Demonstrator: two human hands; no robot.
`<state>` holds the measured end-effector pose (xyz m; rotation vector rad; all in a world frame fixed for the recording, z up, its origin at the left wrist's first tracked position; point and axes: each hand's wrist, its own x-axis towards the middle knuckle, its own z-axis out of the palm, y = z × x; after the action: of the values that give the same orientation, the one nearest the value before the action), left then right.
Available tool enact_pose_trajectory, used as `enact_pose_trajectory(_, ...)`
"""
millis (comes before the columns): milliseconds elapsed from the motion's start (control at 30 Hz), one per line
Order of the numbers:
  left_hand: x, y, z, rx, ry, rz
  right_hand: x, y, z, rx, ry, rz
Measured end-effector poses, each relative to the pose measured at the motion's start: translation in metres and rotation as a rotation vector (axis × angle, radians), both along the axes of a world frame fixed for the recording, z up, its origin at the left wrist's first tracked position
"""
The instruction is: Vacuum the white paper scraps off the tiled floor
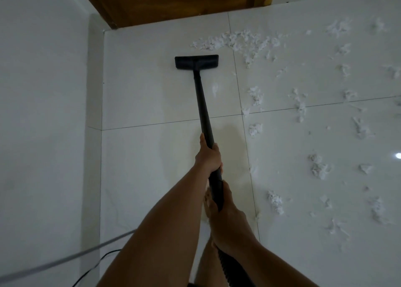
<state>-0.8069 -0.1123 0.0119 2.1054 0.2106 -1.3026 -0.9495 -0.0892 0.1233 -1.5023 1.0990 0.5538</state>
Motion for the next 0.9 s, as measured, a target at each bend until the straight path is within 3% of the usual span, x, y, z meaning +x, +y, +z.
enact_pose_trajectory(567,0.042,-0.012,-0.036,0.002,-0.031,-0.006,0.044,-0.006,-0.038,0.001,0.053,-0.013)
enact_pose_trajectory(900,0.048,-0.018,-0.006,-0.009,-0.016,-0.006,0.049,-0.013,-0.005,0.02,0.087,-0.024)
